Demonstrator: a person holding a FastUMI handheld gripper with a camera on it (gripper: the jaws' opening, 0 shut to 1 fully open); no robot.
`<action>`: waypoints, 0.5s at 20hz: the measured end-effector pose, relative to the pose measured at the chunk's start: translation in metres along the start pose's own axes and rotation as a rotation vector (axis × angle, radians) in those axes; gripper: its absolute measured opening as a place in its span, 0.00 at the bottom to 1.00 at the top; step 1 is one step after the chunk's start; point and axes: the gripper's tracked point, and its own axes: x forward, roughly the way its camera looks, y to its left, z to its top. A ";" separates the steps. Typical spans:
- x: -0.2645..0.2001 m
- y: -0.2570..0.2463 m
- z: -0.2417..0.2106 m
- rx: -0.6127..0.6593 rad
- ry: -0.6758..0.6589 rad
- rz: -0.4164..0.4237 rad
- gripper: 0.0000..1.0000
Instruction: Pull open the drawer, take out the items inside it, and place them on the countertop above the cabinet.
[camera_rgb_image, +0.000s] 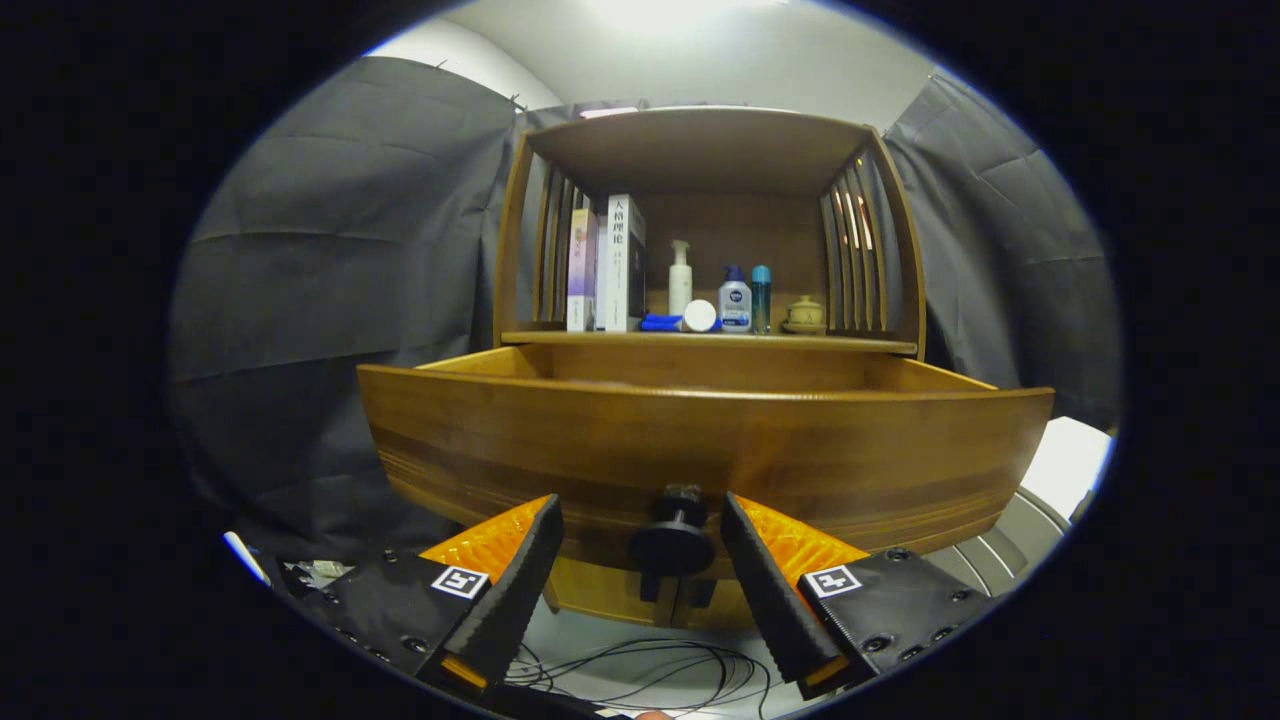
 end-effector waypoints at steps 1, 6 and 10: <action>0.002 -0.004 -0.001 -0.002 0.002 -0.013 0.99; 0.004 -0.006 -0.002 0.014 -0.009 -0.046 0.98; 0.006 -0.005 -0.001 0.012 -0.016 -0.072 0.97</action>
